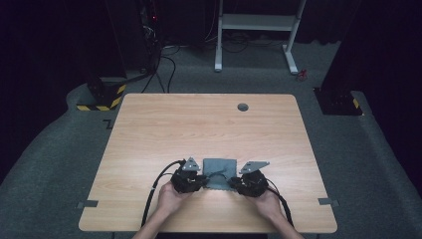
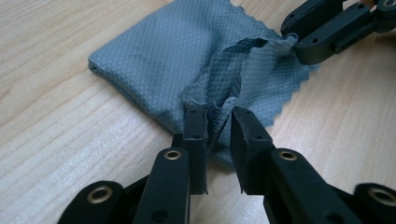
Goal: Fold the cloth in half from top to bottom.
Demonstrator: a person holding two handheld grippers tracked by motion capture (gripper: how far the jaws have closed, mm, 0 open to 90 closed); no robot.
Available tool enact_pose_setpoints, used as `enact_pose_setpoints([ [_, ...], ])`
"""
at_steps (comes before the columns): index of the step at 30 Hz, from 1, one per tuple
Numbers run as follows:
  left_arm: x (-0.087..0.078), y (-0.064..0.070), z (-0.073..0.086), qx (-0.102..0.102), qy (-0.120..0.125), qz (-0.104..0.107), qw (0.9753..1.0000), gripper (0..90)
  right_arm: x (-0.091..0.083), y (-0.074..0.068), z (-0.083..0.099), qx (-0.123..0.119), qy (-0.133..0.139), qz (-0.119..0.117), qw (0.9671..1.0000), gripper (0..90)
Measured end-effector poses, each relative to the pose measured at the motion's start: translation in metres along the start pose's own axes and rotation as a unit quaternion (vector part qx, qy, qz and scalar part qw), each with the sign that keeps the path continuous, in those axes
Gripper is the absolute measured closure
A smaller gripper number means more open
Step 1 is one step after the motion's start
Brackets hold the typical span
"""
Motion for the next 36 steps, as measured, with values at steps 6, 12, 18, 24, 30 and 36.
enact_pose_setpoints([
  [6, -0.008, 0.005, 0.003, -0.008, 0.01, 0.019, 0.9997, 73.0, -0.011, -0.002, 0.003, 0.005, 0.015, -0.011, 0.9998, 73.8],
  [12, -0.023, 0.004, -0.003, -0.013, 0.037, 0.02, 0.999, 72.9, -0.019, 0.0, -0.005, 0.01, 0.033, -0.005, 0.9994, 81.6],
  [18, -0.023, -0.01, -0.02, -0.038, 0.047, -0.009, 0.9982, 70.9, -0.009, 0.012, -0.024, 0.016, 0.027, 0.046, 0.9984, 85.6],
  [24, 0.006, -0.019, -0.032, -0.034, -0.002, -0.05, 0.9982, 61.7, 0.014, 0.018, -0.027, 0.022, -0.001, 0.046, 0.9987, 85.6],
  [30, 0.006, -0.011, -0.024, -0.031, -0.009, -0.039, 0.9987, 55.2, 0.014, 0.009, -0.018, 0.015, -0.01, 0.016, 0.9997, 82.9],
  [36, -0.003, 0.002, -0.002, -0.017, -0.031, -0.024, 0.9991, 54.9, 0.007, -0.002, -0.005, -0.013, -0.029, 0.01, 0.9994, 80.6],
])
Point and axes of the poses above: each handheld gripper's, and its own axes: x roughly forward along the jaws, z roughly out of its underside, y roughly to its right, the point moved 4 cm from there along x, roughly forward along the jaws, and after that the axes turned 3 degrees about x, right-handed, at the moved point
